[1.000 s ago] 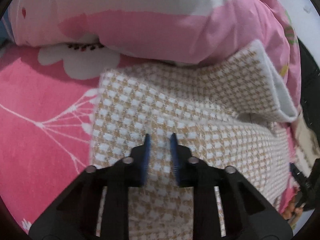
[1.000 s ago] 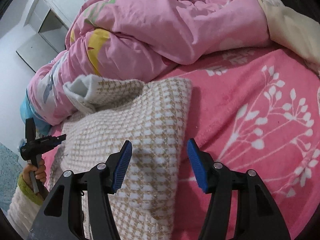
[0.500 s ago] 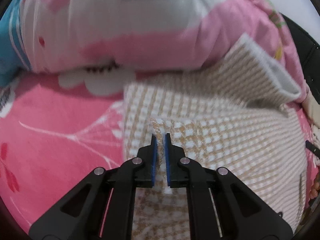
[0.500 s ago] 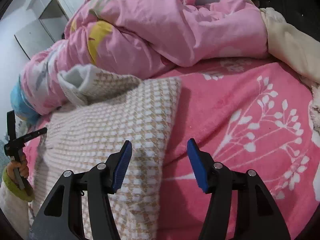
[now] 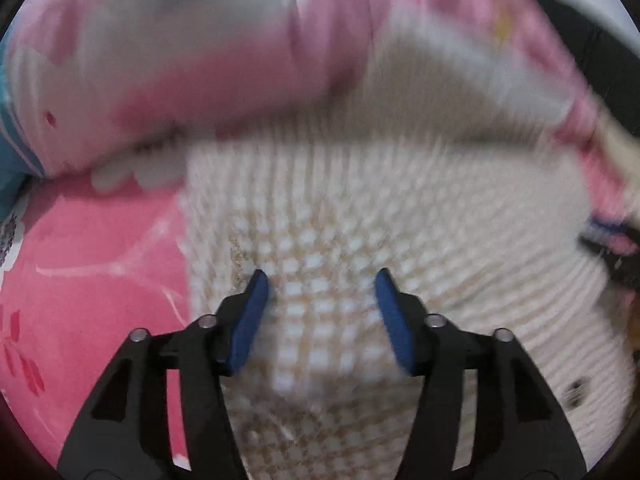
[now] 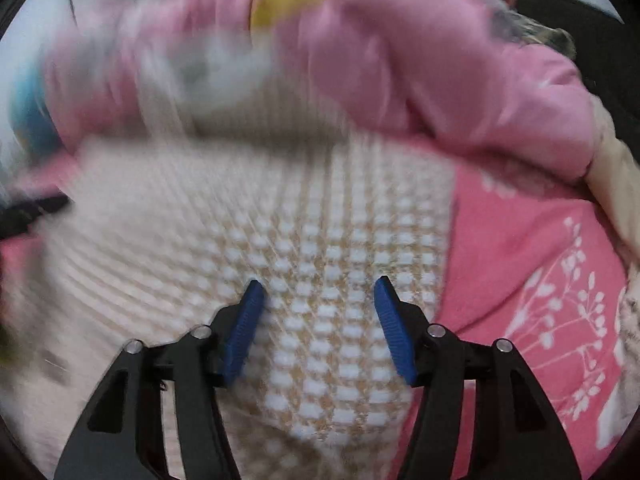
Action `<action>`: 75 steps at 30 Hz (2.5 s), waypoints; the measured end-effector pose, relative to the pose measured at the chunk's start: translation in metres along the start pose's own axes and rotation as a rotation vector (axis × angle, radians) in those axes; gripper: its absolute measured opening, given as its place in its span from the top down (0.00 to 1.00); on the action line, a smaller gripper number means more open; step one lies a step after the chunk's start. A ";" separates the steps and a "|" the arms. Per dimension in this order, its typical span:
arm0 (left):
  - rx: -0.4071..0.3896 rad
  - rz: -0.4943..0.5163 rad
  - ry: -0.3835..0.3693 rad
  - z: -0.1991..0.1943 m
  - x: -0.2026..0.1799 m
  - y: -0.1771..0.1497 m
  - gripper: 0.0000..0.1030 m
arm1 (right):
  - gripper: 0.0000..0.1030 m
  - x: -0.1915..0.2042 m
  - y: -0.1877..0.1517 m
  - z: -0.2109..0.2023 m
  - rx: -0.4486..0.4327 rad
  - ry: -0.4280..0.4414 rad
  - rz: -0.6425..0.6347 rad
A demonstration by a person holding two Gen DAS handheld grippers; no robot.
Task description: Fold large clothes
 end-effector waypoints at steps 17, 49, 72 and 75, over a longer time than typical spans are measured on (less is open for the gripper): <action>-0.153 -0.093 0.029 -0.204 0.009 -0.134 0.16 | 0.11 0.066 -0.135 -0.226 -0.113 0.060 0.040; -0.033 -0.118 0.047 -0.138 -0.030 -0.257 0.07 | 0.06 0.113 -0.252 -0.152 0.067 -0.080 0.147; -0.141 -0.106 0.067 -0.153 -0.035 -0.267 0.08 | 0.06 0.112 -0.257 -0.150 0.052 -0.063 0.152; -0.172 -0.098 0.057 -0.166 -0.033 -0.273 0.08 | 0.06 0.110 -0.255 -0.149 0.066 -0.056 0.149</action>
Point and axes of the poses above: each gripper's, at about its wrist camera, not at the fingertips, and z roughly the way its jaws point, x to its left, y to its top, the point moved 5 cm from there along z, roughly the way its jaws point, and after that the axes turned 4 degrees about y, right-handed, at the moved point
